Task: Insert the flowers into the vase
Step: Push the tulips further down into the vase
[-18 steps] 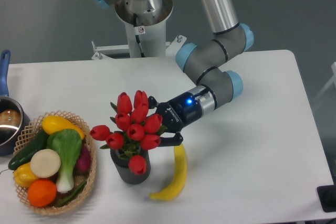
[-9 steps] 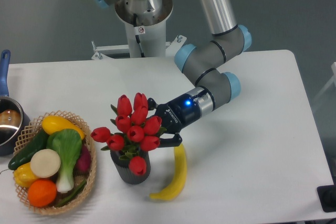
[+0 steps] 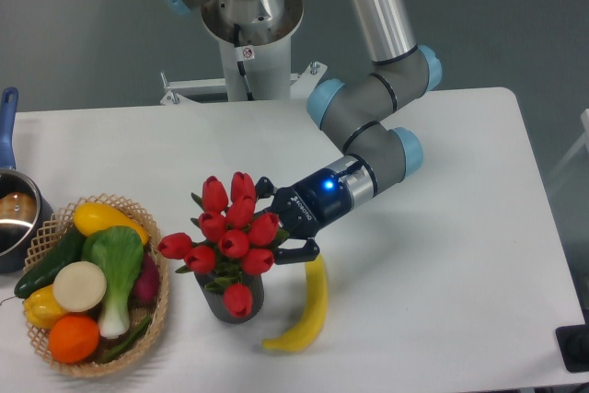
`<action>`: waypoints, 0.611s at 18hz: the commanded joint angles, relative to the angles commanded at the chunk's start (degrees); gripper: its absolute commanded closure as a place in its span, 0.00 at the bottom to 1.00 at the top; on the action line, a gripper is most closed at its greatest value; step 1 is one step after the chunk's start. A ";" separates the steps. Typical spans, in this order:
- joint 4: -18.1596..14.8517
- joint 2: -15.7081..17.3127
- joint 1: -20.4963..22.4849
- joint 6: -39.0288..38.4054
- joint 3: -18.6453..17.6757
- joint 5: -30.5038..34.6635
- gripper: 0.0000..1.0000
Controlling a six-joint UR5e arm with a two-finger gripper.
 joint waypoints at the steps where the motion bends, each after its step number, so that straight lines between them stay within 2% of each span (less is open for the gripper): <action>1: 0.00 -0.09 0.00 0.00 0.00 0.00 0.59; 8: 0.09 -0.70 0.00 0.35 0.00 0.00 0.58; 11: 0.09 -0.88 0.00 0.44 0.09 0.00 0.55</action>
